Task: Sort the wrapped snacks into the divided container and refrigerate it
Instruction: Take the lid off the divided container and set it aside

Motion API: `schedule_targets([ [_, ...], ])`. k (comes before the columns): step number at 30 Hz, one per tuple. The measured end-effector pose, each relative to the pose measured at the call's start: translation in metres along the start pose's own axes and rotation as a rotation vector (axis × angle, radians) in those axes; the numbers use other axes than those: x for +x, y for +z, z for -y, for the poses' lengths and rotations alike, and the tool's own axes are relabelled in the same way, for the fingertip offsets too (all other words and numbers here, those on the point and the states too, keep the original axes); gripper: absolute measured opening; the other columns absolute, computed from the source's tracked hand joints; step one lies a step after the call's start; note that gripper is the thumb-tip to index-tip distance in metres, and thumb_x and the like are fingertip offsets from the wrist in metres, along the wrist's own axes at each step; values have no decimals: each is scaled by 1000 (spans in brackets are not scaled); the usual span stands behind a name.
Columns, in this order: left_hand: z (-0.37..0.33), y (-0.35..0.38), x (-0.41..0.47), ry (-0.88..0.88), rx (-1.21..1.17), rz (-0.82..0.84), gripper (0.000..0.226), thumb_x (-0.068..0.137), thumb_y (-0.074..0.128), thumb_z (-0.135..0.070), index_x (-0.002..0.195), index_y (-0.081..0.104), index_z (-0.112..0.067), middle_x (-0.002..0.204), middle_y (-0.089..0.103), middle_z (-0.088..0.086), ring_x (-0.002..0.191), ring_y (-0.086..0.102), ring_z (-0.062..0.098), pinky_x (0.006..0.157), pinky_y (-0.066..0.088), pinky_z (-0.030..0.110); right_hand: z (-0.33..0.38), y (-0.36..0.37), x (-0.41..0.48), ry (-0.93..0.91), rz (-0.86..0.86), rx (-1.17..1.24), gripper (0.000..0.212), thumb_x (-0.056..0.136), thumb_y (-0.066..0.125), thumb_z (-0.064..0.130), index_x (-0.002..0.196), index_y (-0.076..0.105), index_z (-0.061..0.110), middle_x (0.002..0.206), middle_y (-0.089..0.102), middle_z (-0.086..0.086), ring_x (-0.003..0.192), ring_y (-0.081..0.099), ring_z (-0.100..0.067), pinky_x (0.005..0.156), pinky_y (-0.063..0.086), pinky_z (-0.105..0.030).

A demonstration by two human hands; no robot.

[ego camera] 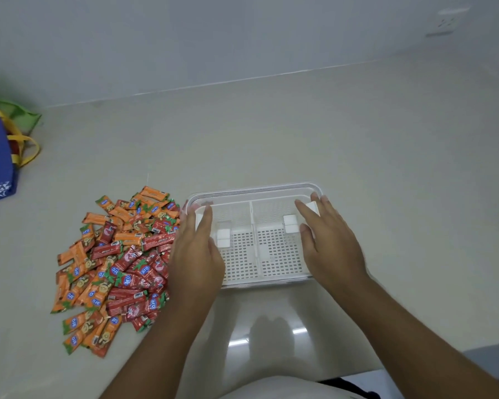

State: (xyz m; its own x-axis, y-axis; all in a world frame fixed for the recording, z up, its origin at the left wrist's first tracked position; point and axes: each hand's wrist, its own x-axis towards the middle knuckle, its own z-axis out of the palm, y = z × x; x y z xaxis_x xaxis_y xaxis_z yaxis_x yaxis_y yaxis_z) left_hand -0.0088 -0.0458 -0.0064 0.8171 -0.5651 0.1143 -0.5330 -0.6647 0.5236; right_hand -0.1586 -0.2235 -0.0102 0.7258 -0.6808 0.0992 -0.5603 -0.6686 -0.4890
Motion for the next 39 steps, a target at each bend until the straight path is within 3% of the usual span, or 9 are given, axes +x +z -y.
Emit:
schedule_targets([
  [3, -18, -1, 7, 30, -62, -33, 62, 98, 47, 1, 156, 37, -19, 168, 23, 6, 157, 14, 21, 125, 24, 42, -9, -20, 2, -18, -68, 58, 47, 102, 44, 22, 148, 42, 33, 163, 24, 7, 152, 10, -8, 114, 28, -29],
  [7, -75, 16, 21, 151, -134, -54, 62, 98, 50, -2, 155, 39, -23, 166, 28, 1, 154, 12, 9, 123, 13, 23, -55, -60, 6, 11, -200, 91, 47, 101, 46, 20, 146, 42, 35, 162, 26, 7, 152, 7, -7, 111, 19, -26],
  [10, -133, 49, 32, 253, -175, -17, 58, 100, 52, -5, 154, 41, -25, 163, 35, -1, 154, 18, 13, 122, 22, 32, -113, -83, 0, 133, -264, 113, 45, 101, 46, 18, 144, 45, 32, 161, 31, 3, 152, 11, -9, 114, 15, -24],
  [17, -235, 166, 33, 447, -162, 228, 62, 95, 46, 4, 154, 41, -15, 163, 35, 10, 156, 18, 22, 127, 12, 34, -238, -92, -42, 431, -277, 77, 44, 102, 44, 15, 145, 46, 21, 164, 22, -5, 152, 13, -19, 115, 15, -28],
  [23, -213, 228, -4, 377, -145, 432, 63, 94, 46, 7, 153, 42, -13, 164, 31, 11, 156, 15, 25, 125, 21, 43, -277, -62, -73, 510, -145, 78, 45, 104, 40, 13, 149, 43, 20, 166, 14, -3, 153, 8, -20, 118, 15, -30],
  [29, -190, 248, -22, 342, -60, 532, 54, 105, 39, -14, 158, 30, -21, 169, 18, 6, 157, 9, 22, 120, 20, 28, -289, -49, -91, 490, -92, 42, 44, 103, 43, 15, 147, 46, 13, 163, 22, -14, 151, 19, -30, 120, 25, -44],
  [33, -187, 251, -28, 307, 5, 570, 77, 94, 40, 2, 162, 13, -19, 170, -7, 11, 157, -6, 25, 113, 14, 23, -293, -53, -97, 492, -53, -65, 46, 100, 48, 8, 145, 47, 14, 163, 18, -19, 150, 20, -35, 117, 28, -45],
  [35, -187, 251, -28, 337, 125, 513, 89, 85, 46, 3, 162, 4, -12, 169, -15, 14, 156, -13, 29, 119, 6, 27, -294, -55, -97, 520, -31, -147, 53, 95, 49, 3, 146, 43, 14, 164, 14, -19, 151, 15, -35, 119, 23, -47],
  [39, -189, 255, -35, 489, 244, 538, 79, 100, 39, -35, 162, -1, -7, 169, -13, 12, 157, -11, 28, 125, -8, 39, -289, -50, -101, 444, 13, -182, 57, 99, 46, 28, 153, 33, 13, 166, 10, -13, 153, 5, -29, 123, 13, -48],
])
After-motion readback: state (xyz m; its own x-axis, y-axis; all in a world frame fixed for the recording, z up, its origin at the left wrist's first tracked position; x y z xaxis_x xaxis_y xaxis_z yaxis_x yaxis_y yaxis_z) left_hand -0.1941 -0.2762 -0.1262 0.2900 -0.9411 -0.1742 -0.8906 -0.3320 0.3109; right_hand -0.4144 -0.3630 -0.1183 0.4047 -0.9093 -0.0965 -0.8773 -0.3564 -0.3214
